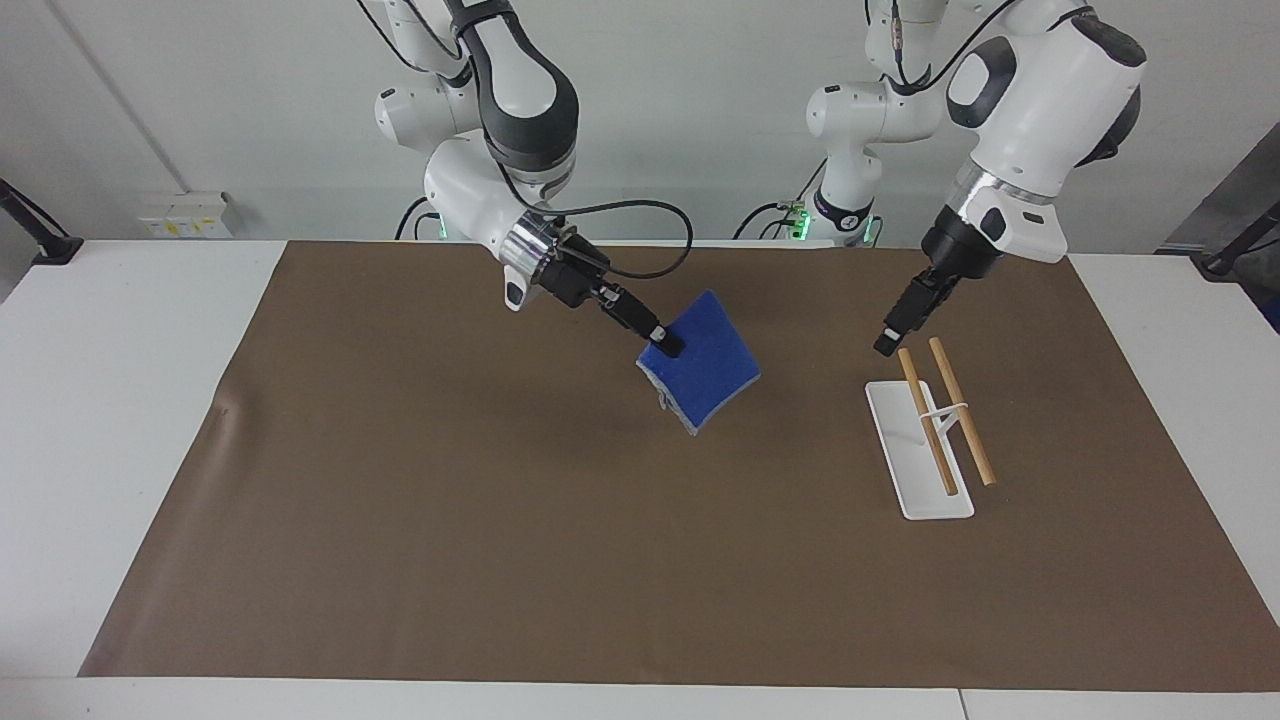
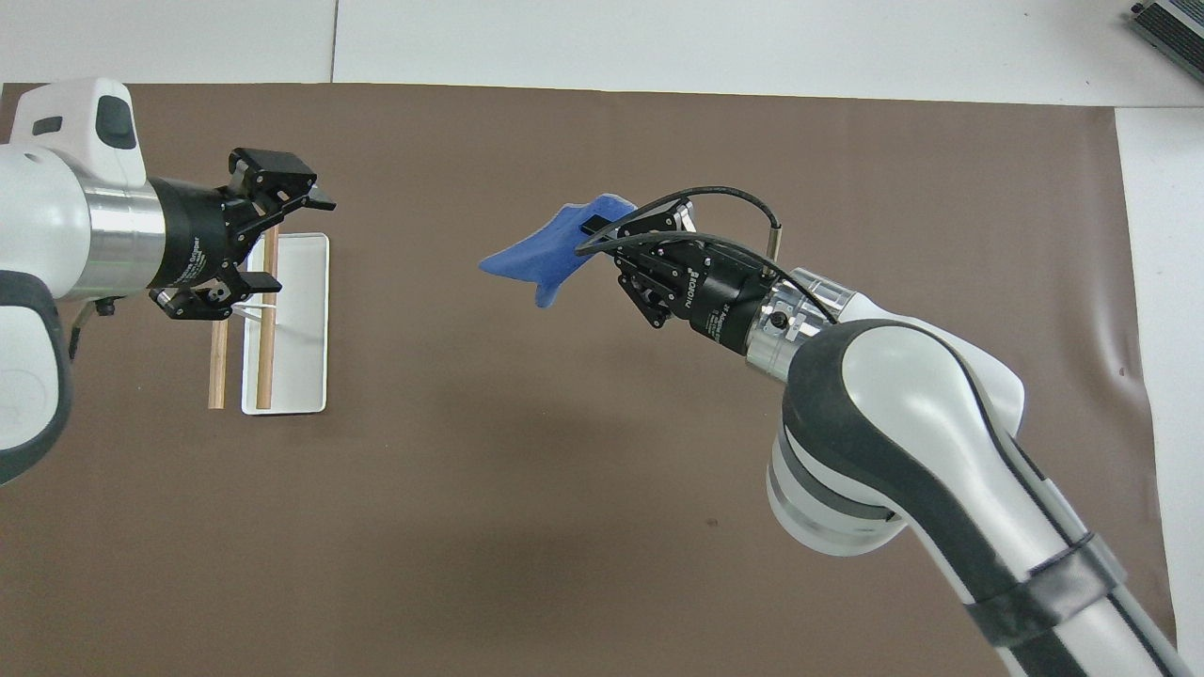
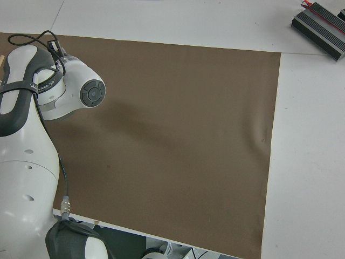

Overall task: Right arm passes towel to left arm to hang
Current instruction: 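Hold the towel with the right gripper while the left gripper approaches it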

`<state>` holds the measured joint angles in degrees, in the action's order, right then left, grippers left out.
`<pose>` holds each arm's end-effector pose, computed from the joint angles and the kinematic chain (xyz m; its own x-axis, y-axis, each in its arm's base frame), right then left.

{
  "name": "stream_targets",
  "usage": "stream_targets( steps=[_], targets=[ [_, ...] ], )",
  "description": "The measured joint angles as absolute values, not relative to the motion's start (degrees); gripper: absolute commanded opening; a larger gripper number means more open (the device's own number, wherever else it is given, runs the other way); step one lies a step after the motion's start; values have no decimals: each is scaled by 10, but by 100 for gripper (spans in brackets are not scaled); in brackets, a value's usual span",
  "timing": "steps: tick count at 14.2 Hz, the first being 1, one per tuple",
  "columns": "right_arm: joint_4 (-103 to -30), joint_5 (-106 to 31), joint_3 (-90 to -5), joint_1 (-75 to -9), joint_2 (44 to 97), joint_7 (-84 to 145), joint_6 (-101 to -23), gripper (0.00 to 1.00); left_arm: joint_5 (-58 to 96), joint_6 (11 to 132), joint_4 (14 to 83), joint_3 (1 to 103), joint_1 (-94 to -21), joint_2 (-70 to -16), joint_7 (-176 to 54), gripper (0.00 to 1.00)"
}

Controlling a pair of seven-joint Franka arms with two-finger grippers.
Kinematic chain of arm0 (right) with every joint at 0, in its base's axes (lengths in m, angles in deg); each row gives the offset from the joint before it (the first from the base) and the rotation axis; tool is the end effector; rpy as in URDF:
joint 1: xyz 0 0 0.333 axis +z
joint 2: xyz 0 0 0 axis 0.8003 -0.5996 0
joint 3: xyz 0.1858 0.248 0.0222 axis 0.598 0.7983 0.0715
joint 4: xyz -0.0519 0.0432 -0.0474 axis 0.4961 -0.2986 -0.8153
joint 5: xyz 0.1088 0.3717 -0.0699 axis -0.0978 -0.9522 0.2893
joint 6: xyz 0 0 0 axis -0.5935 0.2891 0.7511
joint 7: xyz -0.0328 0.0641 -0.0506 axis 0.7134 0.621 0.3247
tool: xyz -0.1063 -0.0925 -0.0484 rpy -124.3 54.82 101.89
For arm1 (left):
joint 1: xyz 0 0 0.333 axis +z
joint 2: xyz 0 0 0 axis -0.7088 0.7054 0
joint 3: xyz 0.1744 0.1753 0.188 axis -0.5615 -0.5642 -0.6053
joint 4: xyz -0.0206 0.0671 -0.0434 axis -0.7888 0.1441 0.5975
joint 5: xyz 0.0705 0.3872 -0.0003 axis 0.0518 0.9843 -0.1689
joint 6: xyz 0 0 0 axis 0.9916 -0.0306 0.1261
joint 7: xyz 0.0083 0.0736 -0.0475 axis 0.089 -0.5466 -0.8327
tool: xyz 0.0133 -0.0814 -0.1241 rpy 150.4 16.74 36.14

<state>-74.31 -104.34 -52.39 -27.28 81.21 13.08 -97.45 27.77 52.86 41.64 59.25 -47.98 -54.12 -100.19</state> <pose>0.5723 0.2959 0.4639 0.6507 -0.6126 -0.4488 -0.5599 0.0122 -0.8284 0.5774 -0.1645 0.5394 0.6865 0.7247 -0.0595 0.6811 -0.6123 0.4014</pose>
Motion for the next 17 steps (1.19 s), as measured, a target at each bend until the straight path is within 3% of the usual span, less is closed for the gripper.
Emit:
stream_targets(
  steps=[6,10,17],
  targets=[
    [-739,-1160,-519,-271,812,130,-1005,0,259,699,494,651,-480,-556,-1205,100],
    [-733,-1180,-511,-250,812,120,-1046,0,256,739,502,666,-481,-555,-1262,100],
    [-733,-1181,-510,-237,809,107,-1051,0,256,823,512,709,-481,-513,-1317,100]
  ],
)
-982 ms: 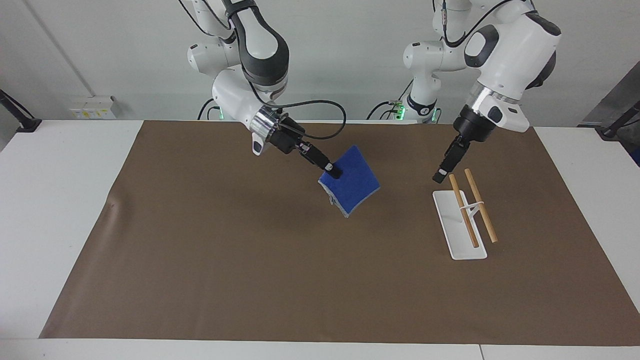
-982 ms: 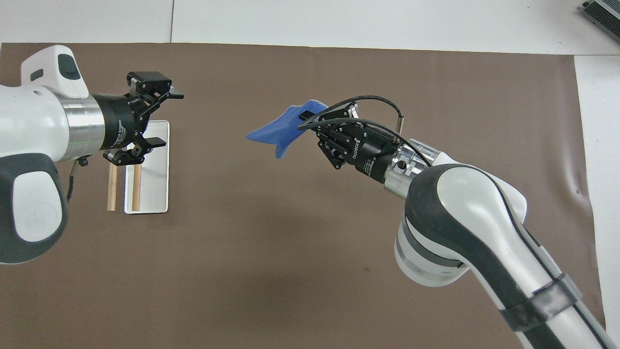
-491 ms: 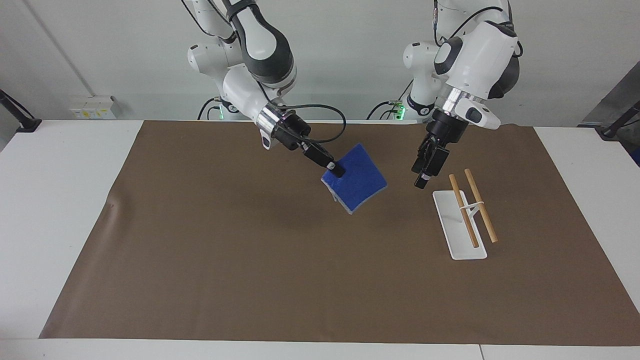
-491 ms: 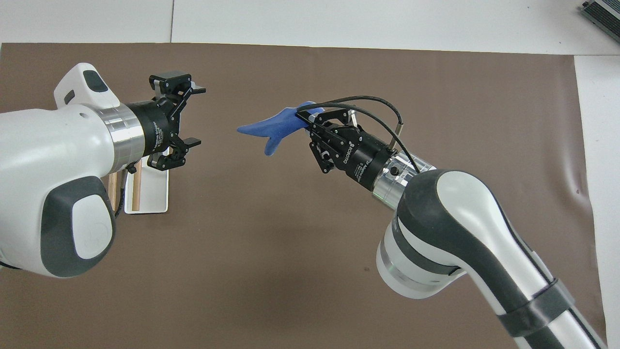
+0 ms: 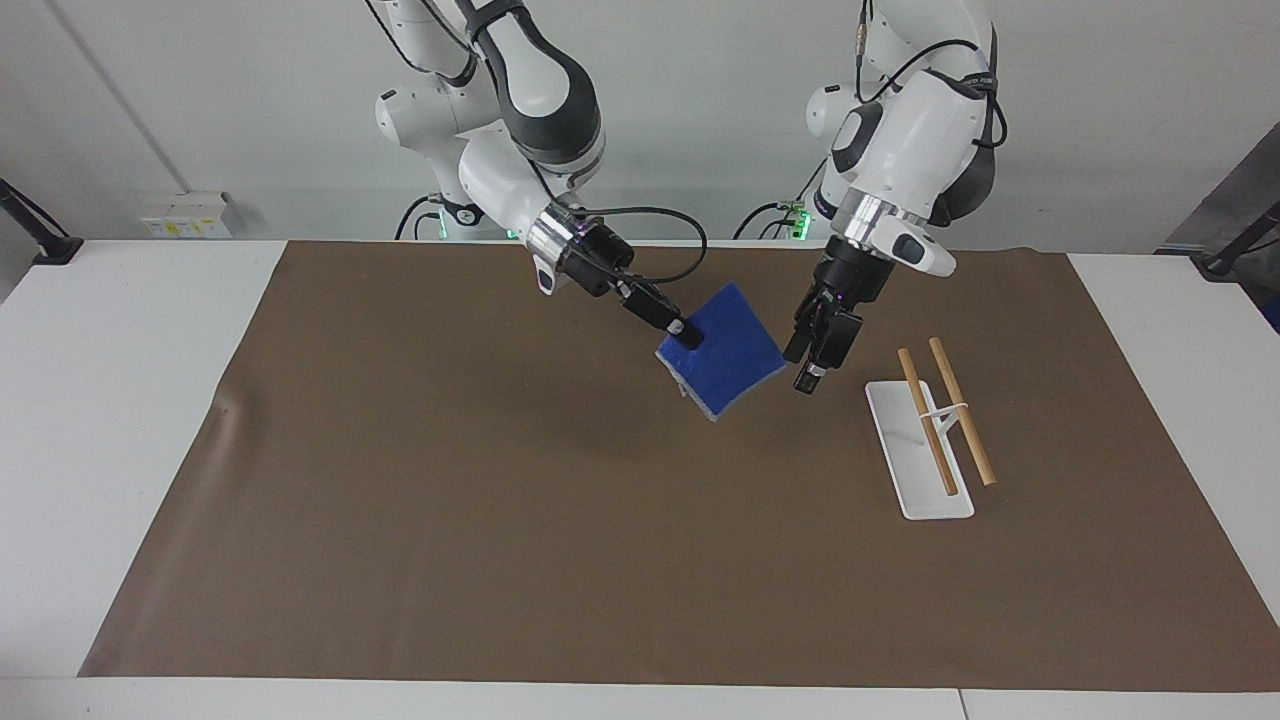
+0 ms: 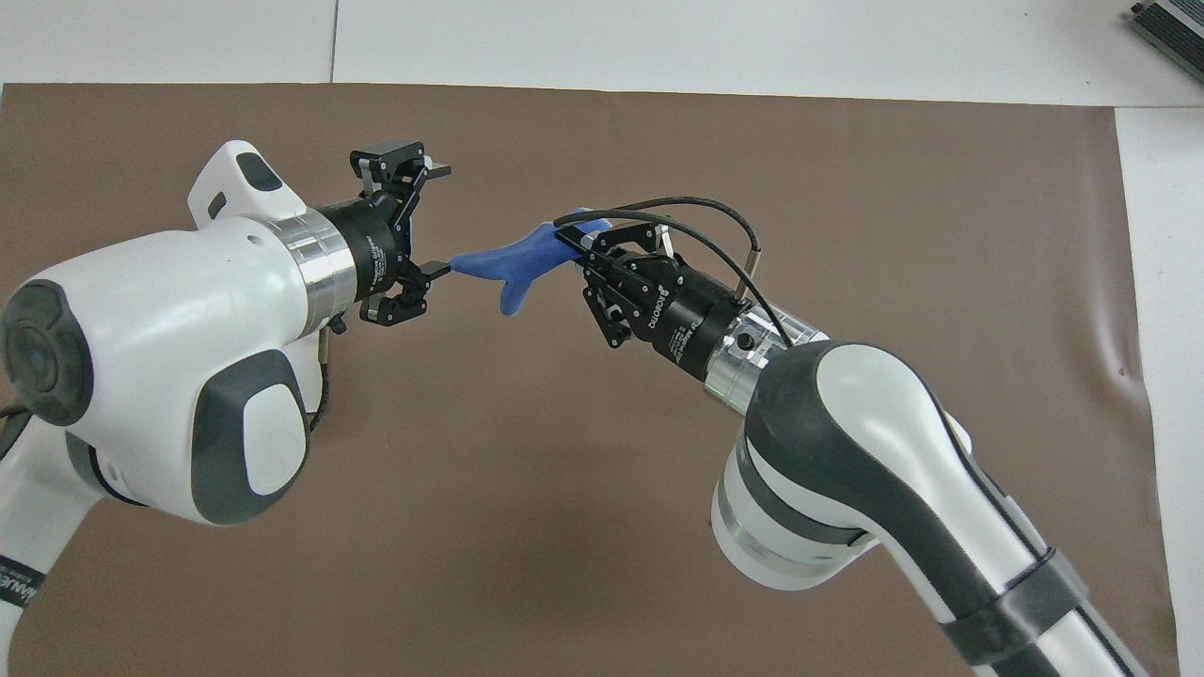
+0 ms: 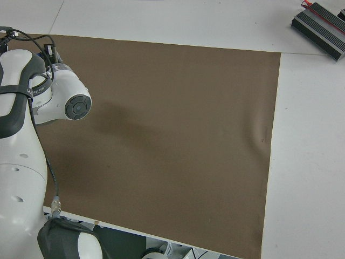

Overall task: Right arm passes towel to left arm to hang
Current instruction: 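Hold the towel with the right gripper while the left gripper approaches it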

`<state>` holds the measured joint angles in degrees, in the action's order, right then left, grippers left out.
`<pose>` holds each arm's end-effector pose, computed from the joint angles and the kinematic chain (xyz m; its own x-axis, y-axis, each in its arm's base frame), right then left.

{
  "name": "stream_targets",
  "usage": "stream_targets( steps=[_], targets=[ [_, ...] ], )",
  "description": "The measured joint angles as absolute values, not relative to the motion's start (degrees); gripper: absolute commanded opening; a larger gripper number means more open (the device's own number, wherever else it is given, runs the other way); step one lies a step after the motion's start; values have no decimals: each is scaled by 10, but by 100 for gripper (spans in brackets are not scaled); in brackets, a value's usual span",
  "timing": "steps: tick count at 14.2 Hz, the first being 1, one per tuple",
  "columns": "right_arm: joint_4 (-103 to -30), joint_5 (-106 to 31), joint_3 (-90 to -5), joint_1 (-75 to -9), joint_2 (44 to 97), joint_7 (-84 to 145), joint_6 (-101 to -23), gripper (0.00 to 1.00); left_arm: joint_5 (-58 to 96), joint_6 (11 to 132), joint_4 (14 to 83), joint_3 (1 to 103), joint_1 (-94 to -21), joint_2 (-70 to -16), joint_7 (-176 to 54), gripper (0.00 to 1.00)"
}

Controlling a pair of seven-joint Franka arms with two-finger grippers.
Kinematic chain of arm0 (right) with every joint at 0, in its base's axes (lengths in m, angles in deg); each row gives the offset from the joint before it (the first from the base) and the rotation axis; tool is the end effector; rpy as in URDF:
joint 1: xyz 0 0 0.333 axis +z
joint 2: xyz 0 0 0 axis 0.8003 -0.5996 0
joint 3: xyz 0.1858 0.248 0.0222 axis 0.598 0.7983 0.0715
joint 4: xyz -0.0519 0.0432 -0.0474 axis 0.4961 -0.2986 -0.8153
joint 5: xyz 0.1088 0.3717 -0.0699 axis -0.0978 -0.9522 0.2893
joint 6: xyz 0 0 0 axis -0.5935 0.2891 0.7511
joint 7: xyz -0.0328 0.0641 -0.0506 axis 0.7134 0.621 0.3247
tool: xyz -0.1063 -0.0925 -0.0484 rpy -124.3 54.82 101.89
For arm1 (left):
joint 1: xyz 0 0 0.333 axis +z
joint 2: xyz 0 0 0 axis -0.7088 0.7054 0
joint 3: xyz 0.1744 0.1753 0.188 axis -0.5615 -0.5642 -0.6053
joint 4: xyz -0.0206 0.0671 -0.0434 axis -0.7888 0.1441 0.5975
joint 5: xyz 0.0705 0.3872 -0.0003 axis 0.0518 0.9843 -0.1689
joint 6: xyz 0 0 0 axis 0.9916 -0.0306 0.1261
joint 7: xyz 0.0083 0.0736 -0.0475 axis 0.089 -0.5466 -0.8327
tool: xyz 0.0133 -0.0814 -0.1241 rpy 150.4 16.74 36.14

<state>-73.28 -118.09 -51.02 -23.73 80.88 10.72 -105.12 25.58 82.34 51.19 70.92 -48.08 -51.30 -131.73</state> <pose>0.5534 0.3243 0.4612 0.4873 -0.6168 -0.6181 -0.6475 0.2197 -0.7297 0.5738 -0.2686 0.4923 0.3370 0.9012 -0.2725 0.8207 -0.1394 0.5541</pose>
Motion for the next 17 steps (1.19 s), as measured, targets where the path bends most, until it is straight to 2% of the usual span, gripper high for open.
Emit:
stream_targets(
  steps=[14,15,17],
  targets=[
    [-724,-1306,-511,-238,808,90,-1058,0,256,810,519,714,-481,-503,-1340,100],
    [-723,-1306,-511,-238,808,90,-1058,0,256,809,519,714,-481,-503,-1340,92],
    [-722,-1306,-511,-237,808,90,-1058,0,255,809,519,716,-481,-504,-1343,70]
  ],
)
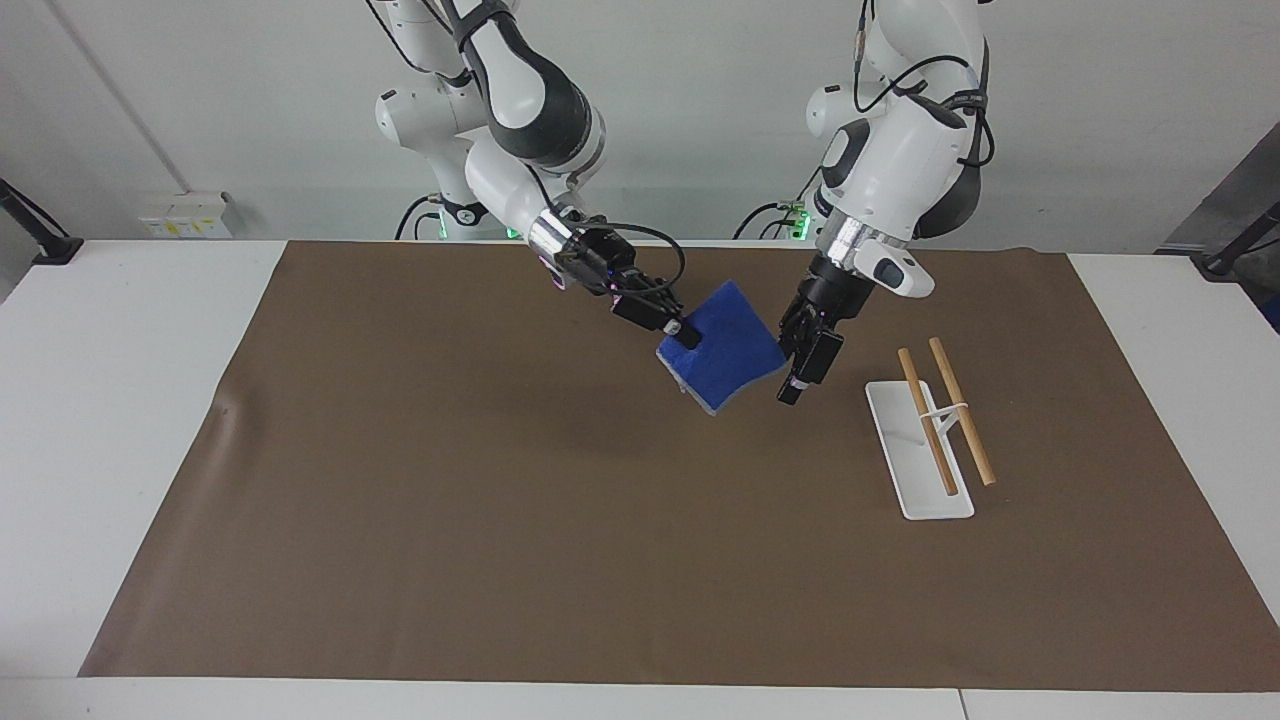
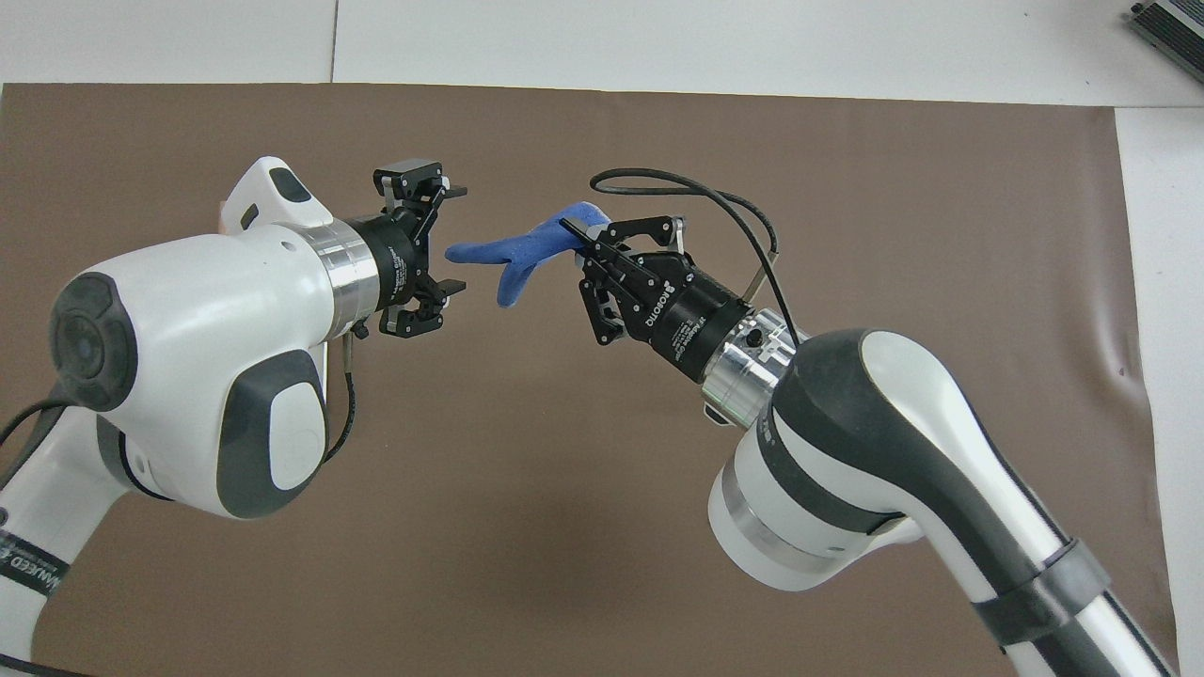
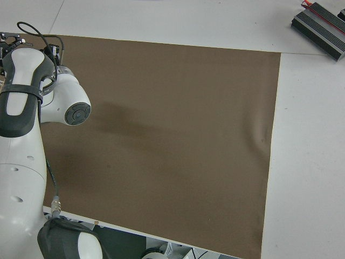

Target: Right arm passes towel to left arm to hang

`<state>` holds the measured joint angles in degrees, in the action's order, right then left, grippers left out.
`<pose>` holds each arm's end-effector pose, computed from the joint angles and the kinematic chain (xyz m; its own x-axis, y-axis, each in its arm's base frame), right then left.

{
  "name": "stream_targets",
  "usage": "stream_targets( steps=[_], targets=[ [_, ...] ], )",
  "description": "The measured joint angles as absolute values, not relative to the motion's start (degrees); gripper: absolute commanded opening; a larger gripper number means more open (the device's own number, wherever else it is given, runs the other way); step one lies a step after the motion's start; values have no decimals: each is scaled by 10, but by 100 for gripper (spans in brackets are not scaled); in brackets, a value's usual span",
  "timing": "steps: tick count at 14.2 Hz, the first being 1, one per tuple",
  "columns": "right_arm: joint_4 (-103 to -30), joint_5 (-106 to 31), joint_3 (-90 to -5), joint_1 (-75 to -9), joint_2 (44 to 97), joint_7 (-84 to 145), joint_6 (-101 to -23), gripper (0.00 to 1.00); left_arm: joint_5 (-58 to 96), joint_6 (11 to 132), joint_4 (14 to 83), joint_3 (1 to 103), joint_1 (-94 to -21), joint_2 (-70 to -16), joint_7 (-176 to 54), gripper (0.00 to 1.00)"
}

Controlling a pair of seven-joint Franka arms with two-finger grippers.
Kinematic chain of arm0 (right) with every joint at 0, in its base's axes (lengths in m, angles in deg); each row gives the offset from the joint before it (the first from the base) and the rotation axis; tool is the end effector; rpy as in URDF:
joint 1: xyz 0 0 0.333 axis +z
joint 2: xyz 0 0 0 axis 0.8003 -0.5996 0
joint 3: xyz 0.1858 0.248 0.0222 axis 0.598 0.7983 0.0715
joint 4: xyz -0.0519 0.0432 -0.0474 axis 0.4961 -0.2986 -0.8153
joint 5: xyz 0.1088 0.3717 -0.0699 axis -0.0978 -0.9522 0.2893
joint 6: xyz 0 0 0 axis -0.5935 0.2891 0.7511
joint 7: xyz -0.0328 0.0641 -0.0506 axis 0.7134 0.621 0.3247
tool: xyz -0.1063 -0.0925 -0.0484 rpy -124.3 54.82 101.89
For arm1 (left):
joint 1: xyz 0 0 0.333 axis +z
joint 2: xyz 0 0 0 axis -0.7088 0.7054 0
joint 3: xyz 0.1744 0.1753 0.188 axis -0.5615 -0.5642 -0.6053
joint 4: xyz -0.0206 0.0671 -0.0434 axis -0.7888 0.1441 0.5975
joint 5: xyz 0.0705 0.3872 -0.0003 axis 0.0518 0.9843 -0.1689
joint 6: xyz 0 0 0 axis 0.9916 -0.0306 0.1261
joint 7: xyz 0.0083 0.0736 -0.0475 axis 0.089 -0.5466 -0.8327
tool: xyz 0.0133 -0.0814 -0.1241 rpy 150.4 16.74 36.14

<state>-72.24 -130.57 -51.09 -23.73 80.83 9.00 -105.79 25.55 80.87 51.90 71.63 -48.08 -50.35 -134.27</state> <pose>0.5526 0.3249 0.4636 0.3406 -0.5322 -0.7751 -0.6911 0.4172 -0.5902 0.5688 -0.2755 0.4722 0.3034 0.9041 -0.3009 0.8592 -0.1230 0.4966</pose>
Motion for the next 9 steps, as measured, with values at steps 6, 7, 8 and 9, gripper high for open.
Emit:
stream_targets(
  steps=[6,7,8,9],
  targets=[
    [-722,-1304,-510,-230,807,92,-1093,0,255,808,519,719,-481,-504,-1345,23],
    [-722,-1302,-510,-222,806,93,-1101,0,255,808,519,719,-481,-504,-1345,18],
    [-722,-1301,-509,-214,804,93,-1105,0,255,807,519,719,-481,-504,-1345,17],
    [-722,-1301,-509,-209,802,93,-1109,0,255,805,519,719,-481,-504,-1345,16]
  ],
)
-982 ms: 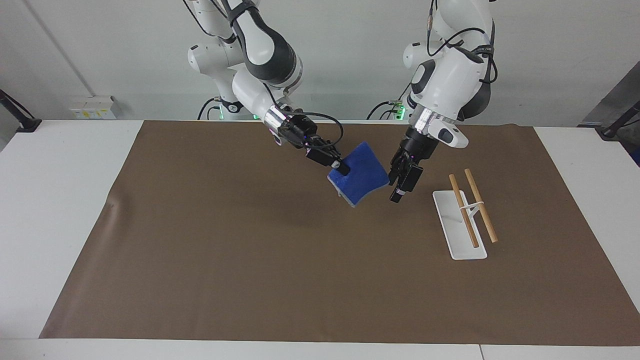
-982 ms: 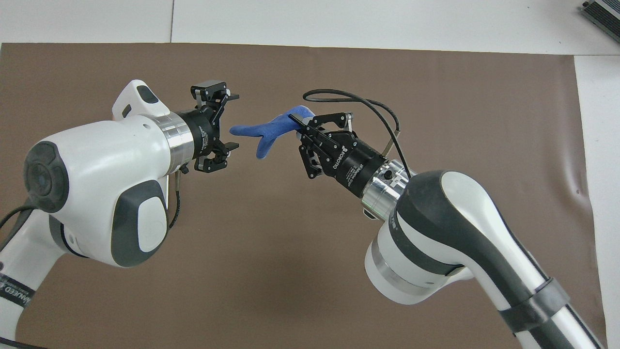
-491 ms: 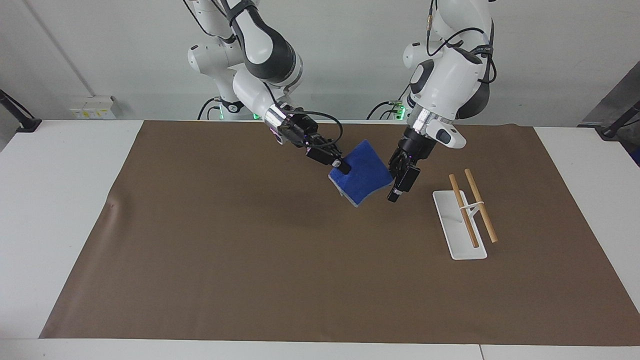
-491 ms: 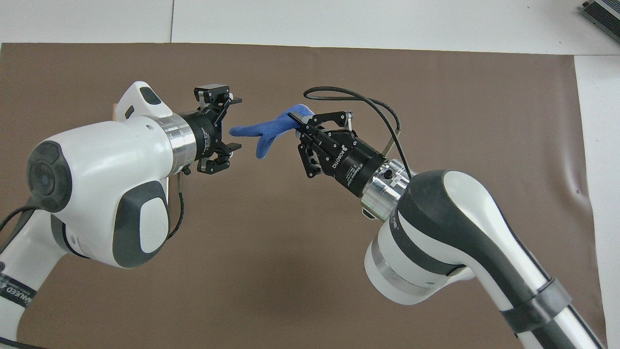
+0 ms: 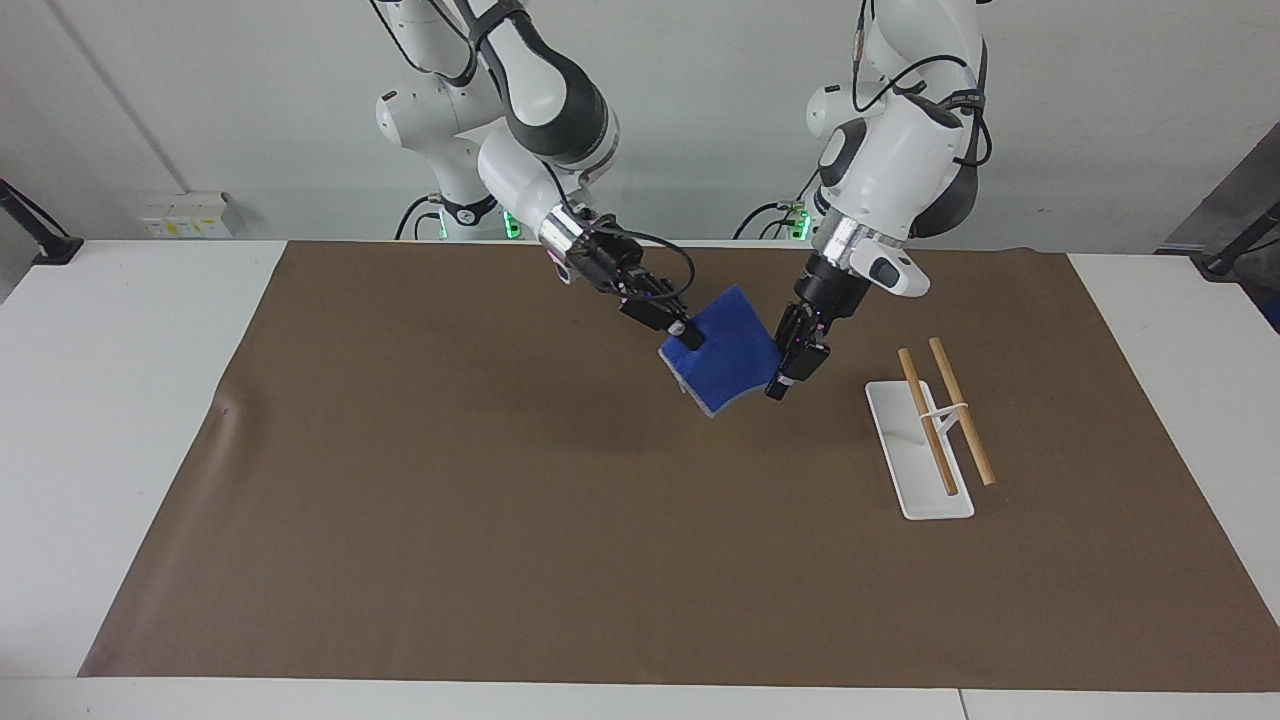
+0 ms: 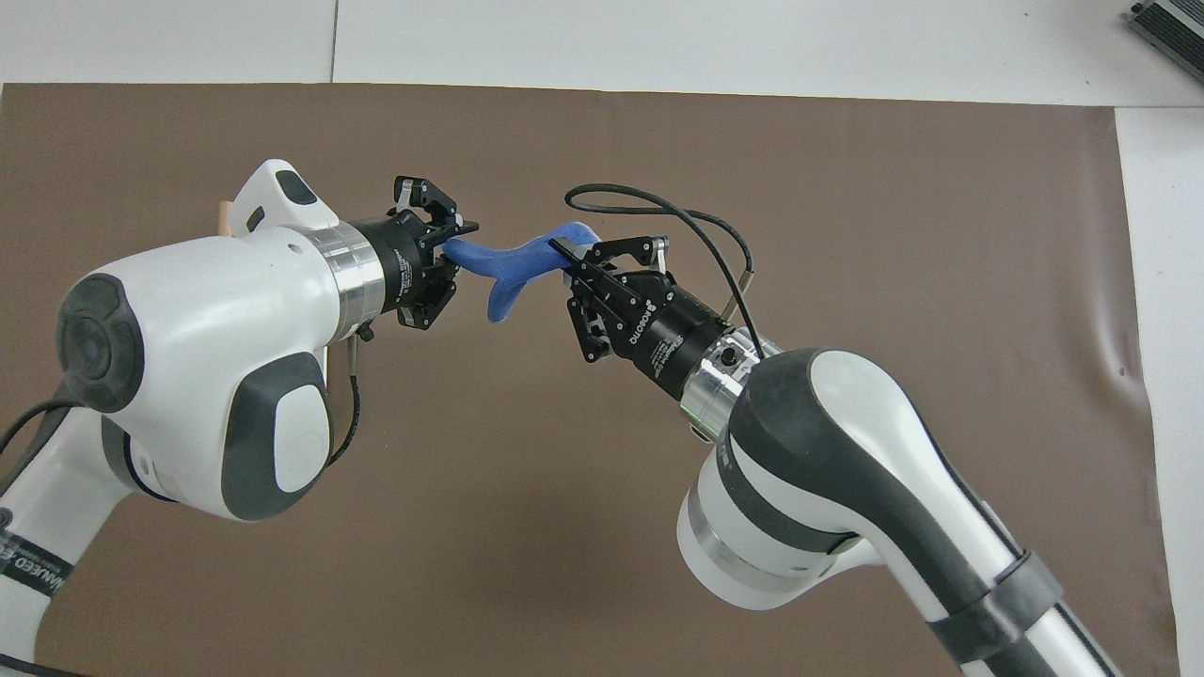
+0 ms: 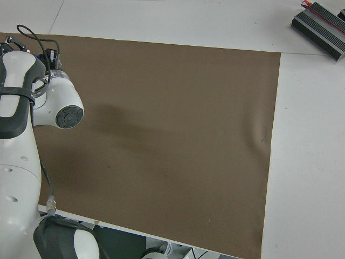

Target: Right arm passes towel to left arm to hang

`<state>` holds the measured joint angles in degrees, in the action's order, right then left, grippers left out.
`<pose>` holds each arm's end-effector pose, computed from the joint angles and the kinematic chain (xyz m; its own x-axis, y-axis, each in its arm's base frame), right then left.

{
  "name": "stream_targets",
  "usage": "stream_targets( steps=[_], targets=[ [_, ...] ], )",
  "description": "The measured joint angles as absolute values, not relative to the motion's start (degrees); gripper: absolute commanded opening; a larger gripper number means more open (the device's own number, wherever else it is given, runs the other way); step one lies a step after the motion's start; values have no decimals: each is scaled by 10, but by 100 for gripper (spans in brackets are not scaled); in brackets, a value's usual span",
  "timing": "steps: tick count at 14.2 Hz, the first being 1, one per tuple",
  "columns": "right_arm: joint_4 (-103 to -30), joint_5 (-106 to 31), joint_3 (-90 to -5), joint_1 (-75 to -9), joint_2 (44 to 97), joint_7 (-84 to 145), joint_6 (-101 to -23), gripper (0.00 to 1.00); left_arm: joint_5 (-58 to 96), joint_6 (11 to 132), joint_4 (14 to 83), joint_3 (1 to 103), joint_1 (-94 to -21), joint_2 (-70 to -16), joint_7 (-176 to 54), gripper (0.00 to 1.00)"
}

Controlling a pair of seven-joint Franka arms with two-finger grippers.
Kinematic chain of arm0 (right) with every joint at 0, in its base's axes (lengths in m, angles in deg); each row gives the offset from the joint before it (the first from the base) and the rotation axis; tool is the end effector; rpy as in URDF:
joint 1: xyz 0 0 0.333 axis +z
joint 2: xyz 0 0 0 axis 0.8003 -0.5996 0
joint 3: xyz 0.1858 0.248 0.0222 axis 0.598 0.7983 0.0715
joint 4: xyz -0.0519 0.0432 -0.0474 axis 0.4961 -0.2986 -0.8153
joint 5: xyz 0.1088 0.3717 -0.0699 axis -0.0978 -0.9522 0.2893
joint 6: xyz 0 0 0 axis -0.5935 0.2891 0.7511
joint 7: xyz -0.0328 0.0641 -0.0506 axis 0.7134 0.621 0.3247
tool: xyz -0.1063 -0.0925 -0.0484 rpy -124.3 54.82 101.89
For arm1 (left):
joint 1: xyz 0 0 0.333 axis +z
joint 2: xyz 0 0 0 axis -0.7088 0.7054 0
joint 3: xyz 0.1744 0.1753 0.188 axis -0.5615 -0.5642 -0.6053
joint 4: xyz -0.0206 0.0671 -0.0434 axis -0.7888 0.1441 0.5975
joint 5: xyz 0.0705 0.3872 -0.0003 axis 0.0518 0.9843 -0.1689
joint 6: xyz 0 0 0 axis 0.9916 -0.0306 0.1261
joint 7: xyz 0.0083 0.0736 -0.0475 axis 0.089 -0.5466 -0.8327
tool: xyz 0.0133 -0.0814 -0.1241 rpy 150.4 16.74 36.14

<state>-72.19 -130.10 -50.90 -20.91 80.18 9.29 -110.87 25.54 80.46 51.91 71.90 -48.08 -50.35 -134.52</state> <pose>0.5381 0.3402 0.4511 0.3166 -0.5870 -0.7451 -0.7019 0.3834 -0.6003 0.5668 -0.2783 0.4711 0.3038 0.9031 -0.3034 0.8630 -0.1259 0.4893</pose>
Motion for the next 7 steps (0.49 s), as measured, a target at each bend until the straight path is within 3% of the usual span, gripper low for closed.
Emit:
stream_targets(
  steps=[2,7],
  targets=[
    [-722,-1301,-509,-207,799,94,-1111,0,255,800,519,720,-481,-504,-1345,1],
    [-722,-1301,-510,-207,799,94,-1111,0,255,798,519,721,-480,-504,-1345,0]
  ],
)
